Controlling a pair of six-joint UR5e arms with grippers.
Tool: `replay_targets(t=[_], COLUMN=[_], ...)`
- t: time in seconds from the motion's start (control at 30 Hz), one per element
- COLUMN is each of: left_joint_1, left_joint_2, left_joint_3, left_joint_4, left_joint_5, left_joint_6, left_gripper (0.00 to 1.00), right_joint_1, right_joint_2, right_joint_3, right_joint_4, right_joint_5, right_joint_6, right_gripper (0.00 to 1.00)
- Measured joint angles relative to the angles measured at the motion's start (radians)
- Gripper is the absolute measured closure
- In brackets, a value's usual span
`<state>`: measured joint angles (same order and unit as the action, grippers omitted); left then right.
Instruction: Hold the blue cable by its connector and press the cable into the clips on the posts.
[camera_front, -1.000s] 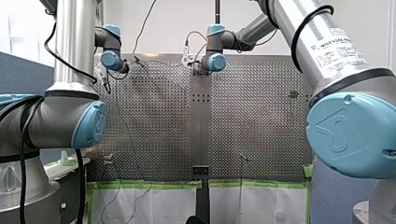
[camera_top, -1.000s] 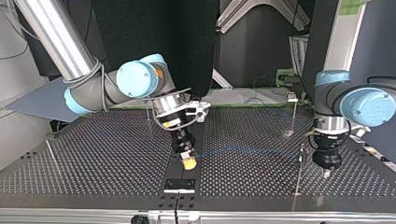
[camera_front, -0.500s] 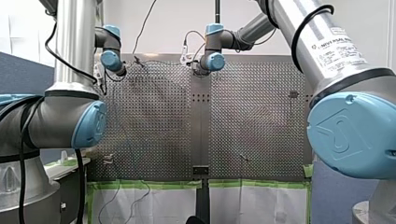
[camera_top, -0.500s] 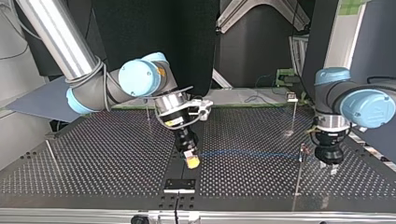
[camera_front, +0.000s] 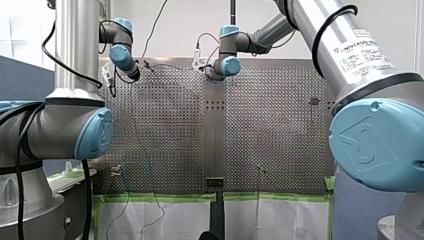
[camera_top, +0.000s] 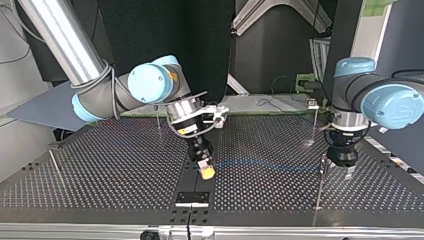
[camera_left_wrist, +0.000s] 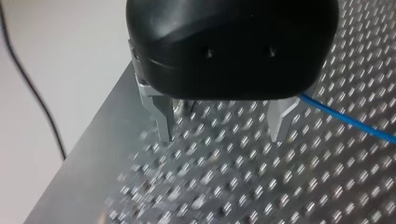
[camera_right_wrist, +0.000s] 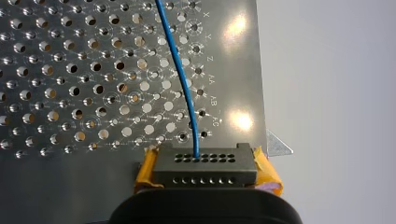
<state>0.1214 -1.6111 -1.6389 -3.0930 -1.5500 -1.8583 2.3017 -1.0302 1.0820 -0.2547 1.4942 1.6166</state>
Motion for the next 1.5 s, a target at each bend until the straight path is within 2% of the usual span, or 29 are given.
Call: replay_targets(t=[0.13, 0.43, 0.77, 0.93, 1.17, 1.5], left_joint_1=[-0.010, -0.026, -0.050, -0.060, -0.080, -0.101], left_joint_2=[0.030, 0.104, 0.196, 0.233, 0.242, 0.238], left_joint_3=[-0.030, -0.078, -0.090, -0.090, -0.090, -0.090], left_joint_4=[-0.032, -0.106, -0.191, -0.182, -0.154, -0.125], left_joint_5=[-0.001, -0.051, -0.036, -0.019, 0.002, -0.015], left_joint_6=[-0.012, -0.008, -0.018, -0.020, -0.007, 0.039], left_gripper=[0.00, 0.00, 0.00, 0.00, 0.00, 0.00], right_joint_1=[0.000, 0.000, 0.000, 0.000, 0.000, 0.001], right_joint_2=[0.000, 0.000, 0.000, 0.000, 0.000, -0.001], right_joint_3=[0.000, 0.000, 0.000, 0.000, 0.000, 0.000], right_joint_4=[0.000, 0.004, 0.006, 0.007, 0.019, 0.036], right_joint_5=[0.000, 0.000, 0.000, 0.000, 0.000, 0.002], right_joint_6=[0.000, -0.002, -0.005, -0.006, -0.008, -0.009], right_gripper=[1.00, 1.00, 1.00, 1.00, 1.00, 1.00])
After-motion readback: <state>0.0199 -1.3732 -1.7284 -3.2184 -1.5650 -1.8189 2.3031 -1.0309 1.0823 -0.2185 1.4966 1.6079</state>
